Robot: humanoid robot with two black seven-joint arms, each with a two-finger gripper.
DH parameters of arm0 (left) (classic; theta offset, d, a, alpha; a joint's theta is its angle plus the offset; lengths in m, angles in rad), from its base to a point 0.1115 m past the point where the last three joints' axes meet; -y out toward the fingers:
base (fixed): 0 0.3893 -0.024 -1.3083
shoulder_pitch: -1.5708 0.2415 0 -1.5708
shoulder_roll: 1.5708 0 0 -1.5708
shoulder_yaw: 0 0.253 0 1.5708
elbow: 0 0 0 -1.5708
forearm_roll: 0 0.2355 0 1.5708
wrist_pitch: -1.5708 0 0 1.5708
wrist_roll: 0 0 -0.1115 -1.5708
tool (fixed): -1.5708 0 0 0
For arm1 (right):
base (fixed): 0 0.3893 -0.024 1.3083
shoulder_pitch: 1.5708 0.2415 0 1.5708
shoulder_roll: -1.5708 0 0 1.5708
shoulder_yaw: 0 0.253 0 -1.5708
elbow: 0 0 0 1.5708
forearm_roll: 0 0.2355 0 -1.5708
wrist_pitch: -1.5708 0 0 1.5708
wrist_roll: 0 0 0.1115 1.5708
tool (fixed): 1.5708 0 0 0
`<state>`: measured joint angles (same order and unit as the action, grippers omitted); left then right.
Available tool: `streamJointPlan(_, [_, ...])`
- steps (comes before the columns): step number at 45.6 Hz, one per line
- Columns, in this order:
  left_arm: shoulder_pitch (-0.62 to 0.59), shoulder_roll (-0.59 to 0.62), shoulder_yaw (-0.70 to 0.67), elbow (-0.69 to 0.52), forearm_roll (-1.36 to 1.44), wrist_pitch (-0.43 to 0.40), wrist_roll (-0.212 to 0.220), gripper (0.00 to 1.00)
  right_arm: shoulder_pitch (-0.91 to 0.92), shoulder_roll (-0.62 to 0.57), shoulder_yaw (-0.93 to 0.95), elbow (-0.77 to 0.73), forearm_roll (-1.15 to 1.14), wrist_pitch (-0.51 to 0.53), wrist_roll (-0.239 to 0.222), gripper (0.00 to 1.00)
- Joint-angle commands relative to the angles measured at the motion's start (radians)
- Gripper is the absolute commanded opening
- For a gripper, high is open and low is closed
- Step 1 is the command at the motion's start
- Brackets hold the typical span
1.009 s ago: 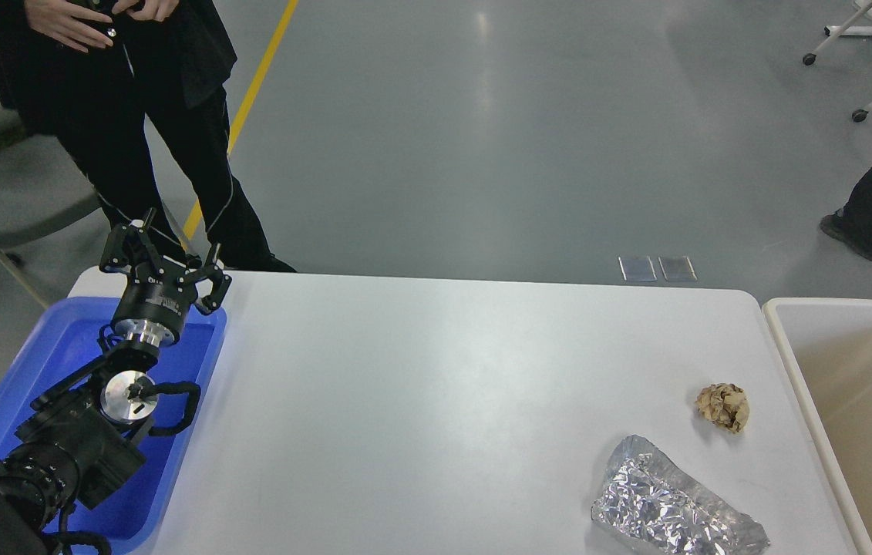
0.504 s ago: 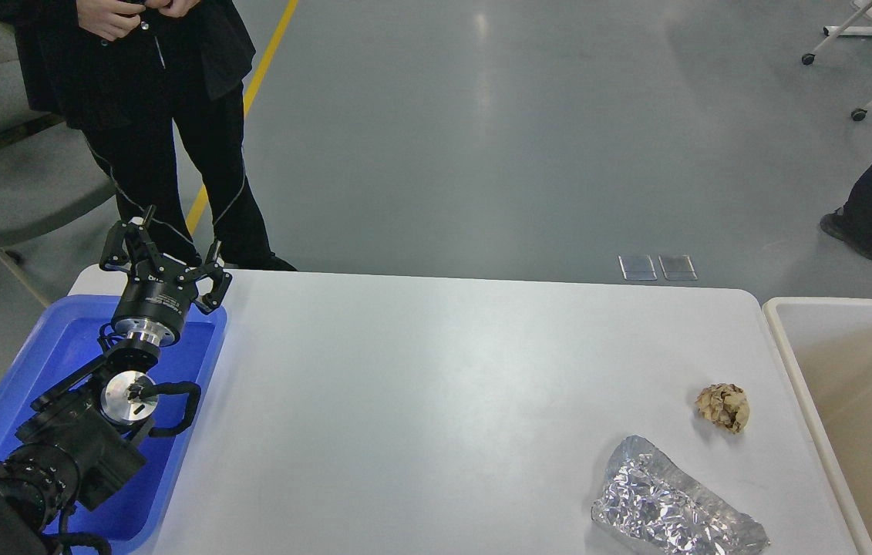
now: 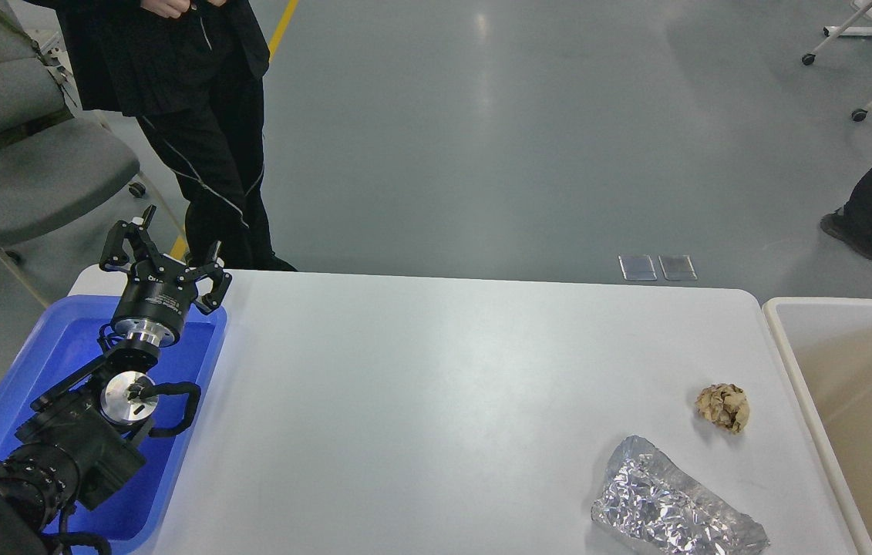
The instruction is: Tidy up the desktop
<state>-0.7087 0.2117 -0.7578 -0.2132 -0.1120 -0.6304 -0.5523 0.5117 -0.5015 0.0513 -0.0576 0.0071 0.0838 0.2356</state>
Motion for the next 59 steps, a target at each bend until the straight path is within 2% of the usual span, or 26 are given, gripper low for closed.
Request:
streamJointPlan(1, [0.0, 0.0, 0.0, 0.0, 0.0, 0.0, 0.0, 1.0, 0.007, 0.003, 0.002, -0.001, 0.001, -0.042, -0.001, 1.0])
streamJointPlan(19, [0.0, 0.0, 0.0, 0.0, 0.0, 0.0, 0.0, 1.0, 0.013, 0.005, -0.024, 0.002, -0.021, -0.035, 0.002, 1.0])
streamJointPlan(28, [0.0, 0.0, 0.0, 0.0, 0.0, 0.0, 0.0, 1.0, 0.076, -0.018, -0.001, 0.039, -0.001, -0.007, 0.008, 1.0])
streamJointPlan(31, [0.0, 0.0, 0.0, 0.0, 0.0, 0.0, 0.0, 1.0, 0.094, -0.046, 0.012, 0.099, 0.001, -0.007, 0.008, 1.0])
streamJointPlan(35, [0.0, 0.0, 0.0, 0.0, 0.0, 0.0, 0.0, 1.0, 0.113, -0.101, 0.09, 0.249, 0.001, -0.006, 0.011, 1.0])
streamJointPlan(37, [0.0, 0.0, 0.0, 0.0, 0.0, 0.0, 0.0, 1.0, 0.113, -0.164, 0.213, 0.377, -0.001, -0.006, 0.013, 1.0])
streamJointPlan(43, [0.0, 0.0, 0.0, 0.0, 0.0, 0.0, 0.0, 1.0, 0.08, -0.244, 0.465, 0.617, -0.024, 0.002, 0.017, 1.0])
streamJointPlan(45, [0.0, 0.0, 0.0, 0.0, 0.0, 0.0, 0.0, 1.0, 0.058, -0.261, 0.528, 0.674, -0.032, 0.017, 0.037, 1.0])
streamJointPlan(51, [0.0, 0.0, 0.0, 0.0, 0.0, 0.0, 0.0, 1.0, 0.002, -0.261, 0.682, 0.824, -0.094, 0.036, 0.134, 1.0])
streamJointPlan(59, [0.0, 0.0, 0.0, 0.0, 0.0, 0.0, 0.0, 1.0, -0.056, -0.138, 0.821, 0.883, -0.15, 0.037, 0.18, 1.0])
